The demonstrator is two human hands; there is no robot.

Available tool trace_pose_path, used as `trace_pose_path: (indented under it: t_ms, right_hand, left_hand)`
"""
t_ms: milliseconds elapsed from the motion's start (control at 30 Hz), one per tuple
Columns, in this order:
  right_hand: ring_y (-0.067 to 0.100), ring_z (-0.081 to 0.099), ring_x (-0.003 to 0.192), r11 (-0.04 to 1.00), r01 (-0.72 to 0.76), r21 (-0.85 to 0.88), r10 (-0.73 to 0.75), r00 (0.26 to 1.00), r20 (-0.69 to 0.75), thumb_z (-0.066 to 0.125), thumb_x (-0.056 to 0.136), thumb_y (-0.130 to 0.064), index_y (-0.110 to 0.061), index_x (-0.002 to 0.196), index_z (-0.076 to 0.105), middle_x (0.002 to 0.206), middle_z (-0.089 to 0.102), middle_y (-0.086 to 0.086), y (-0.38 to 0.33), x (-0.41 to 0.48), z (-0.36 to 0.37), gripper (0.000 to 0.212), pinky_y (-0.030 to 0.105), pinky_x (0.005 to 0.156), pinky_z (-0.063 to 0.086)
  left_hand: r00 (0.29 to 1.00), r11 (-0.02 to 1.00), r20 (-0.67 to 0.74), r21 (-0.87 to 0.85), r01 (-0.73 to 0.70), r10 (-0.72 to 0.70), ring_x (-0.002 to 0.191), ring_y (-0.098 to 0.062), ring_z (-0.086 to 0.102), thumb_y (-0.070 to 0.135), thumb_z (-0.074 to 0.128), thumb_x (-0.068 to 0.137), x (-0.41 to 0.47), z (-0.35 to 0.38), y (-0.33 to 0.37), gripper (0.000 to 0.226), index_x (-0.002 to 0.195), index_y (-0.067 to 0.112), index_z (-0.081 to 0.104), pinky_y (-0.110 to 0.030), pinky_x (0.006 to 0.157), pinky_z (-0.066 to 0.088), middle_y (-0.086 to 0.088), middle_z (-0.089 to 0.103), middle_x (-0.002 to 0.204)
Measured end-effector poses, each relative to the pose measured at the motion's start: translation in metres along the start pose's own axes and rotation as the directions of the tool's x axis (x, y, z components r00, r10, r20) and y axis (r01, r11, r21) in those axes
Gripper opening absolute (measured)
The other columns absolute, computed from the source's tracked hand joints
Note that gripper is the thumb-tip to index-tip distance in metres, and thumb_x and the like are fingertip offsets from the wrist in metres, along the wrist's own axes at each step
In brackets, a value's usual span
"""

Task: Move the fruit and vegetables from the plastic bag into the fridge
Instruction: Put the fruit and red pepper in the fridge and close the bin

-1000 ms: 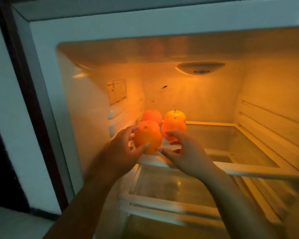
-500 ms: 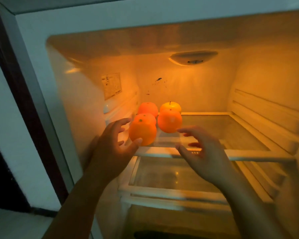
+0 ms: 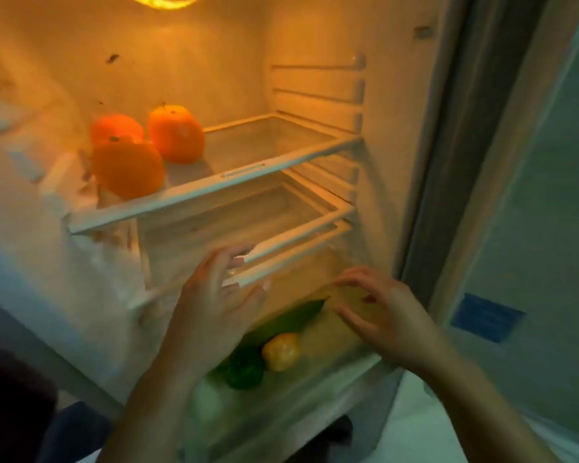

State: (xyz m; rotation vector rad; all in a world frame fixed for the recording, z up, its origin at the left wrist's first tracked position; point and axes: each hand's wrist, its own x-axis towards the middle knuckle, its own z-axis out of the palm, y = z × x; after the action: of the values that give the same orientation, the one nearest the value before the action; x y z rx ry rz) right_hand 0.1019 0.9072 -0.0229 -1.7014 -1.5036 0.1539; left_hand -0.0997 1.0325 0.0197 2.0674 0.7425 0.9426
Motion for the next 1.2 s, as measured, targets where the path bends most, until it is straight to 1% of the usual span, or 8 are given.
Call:
trace_pose_path:
  t_ms: [167,300,433,500,667,833,1067,1200]
  right_hand:
    - [-0.005,0.054,0.093,0.966,-0.243,-0.094,0.240,0.970,-0.038,0.067,0.082,-0.032,-0.030,0.110,0.060,0.109,0.054,-0.019,0.001,-0.080,-0.016,0.029,0.015,0.084,0.047]
    - [-0.008,0.051,0.098,0.922,-0.366,-0.126,0.357,0.930,-0.089,0.065,0.083,-0.031,-0.032,0.112,0.059,0.109,0.052,-0.023,0.004,-0.124,-0.034,0.029,0.011,0.086,0.044]
    - [-0.010,0.048,0.096,0.864,-0.482,-0.146,0.462,0.874,-0.152,0.063,0.084,-0.036,-0.036,0.114,0.055,0.109,0.049,-0.026,0.008,-0.177,-0.062,0.030,0.009,0.085,0.041]
    - [-0.008,0.048,0.099,0.822,-0.551,-0.147,0.523,0.831,-0.192,0.061,0.085,-0.039,-0.037,0.114,0.055,0.111,0.049,-0.026,0.011,-0.215,-0.078,0.031,0.011,0.087,0.042]
    - [-0.006,0.047,0.101,0.672,-0.726,-0.145,0.686,0.684,-0.248,0.060,0.085,-0.042,-0.037,0.117,0.054,0.117,0.051,-0.023,0.022,-0.337,-0.127,0.033,0.010,0.088,0.041]
    - [-0.007,0.043,0.100,0.510,-0.850,-0.129,0.787,0.522,-0.329,0.059,0.086,-0.042,-0.033,0.121,0.052,0.121,0.050,-0.020,0.027,-0.476,-0.199,0.037,0.008,0.087,0.035]
    - [-0.009,0.040,0.104,0.259,-0.966,0.008,0.856,0.226,-0.465,0.054,0.088,-0.045,-0.035,0.125,0.047,0.118,0.043,-0.028,0.018,-0.639,-0.288,0.038,0.011,0.086,0.032]
    - [-0.010,0.040,0.106,0.248,-0.967,0.058,0.867,0.194,-0.459,0.052,0.088,-0.047,-0.038,0.125,0.047,0.117,0.039,-0.032,0.033,-0.672,-0.320,0.038,0.012,0.091,0.034]
  left_hand:
    - [0.966,0.998,0.255,-0.040,0.057,-0.045,0.112,0.006,0.050,0.024,0.069,0.079,-0.033,0.057,0.003,0.041,0.107,0.049,0.052,-0.019,0.089,0.046,0.025,0.052,0.117]
    - [0.924,1.000,0.383,-0.021,0.021,-0.011,0.115,0.003,0.048,0.028,0.070,0.079,-0.052,0.104,0.016,0.043,0.108,0.052,0.050,-0.034,0.095,0.048,0.022,0.052,0.123]
    - [0.860,0.999,0.509,-0.033,-0.026,0.039,0.107,0.005,0.051,0.030,0.068,0.080,-0.074,0.152,0.041,0.037,0.107,0.051,0.052,-0.020,0.088,0.047,0.028,0.052,0.114]
    - [0.802,0.999,0.595,-0.029,-0.046,0.054,0.103,0.007,0.052,0.032,0.068,0.080,-0.089,0.179,0.054,0.035,0.105,0.051,0.051,-0.017,0.087,0.046,0.036,0.049,0.110]
    - [0.619,0.986,0.772,-0.060,-0.153,0.143,0.105,0.015,0.045,0.032,0.066,0.081,-0.154,0.273,0.099,0.035,0.111,0.043,0.052,-0.015,0.087,0.042,0.033,0.047,0.112]
    - [0.364,0.953,0.901,-0.142,-0.269,0.237,0.105,0.010,0.047,0.036,0.063,0.083,-0.243,0.388,0.173,0.036,0.116,0.041,0.051,-0.020,0.090,0.043,0.028,0.048,0.116]
    - [0.037,0.864,0.956,-0.244,-0.441,0.290,0.111,0.005,0.043,0.046,0.056,0.086,-0.339,0.514,0.274,0.042,0.126,0.039,0.044,-0.016,0.091,0.034,0.024,0.042,0.127]
    - [-0.021,0.851,0.961,-0.255,-0.460,0.276,0.115,0.004,0.042,0.051,0.053,0.086,-0.361,0.557,0.311,0.046,0.128,0.041,0.041,-0.015,0.091,0.032,0.024,0.040,0.132]
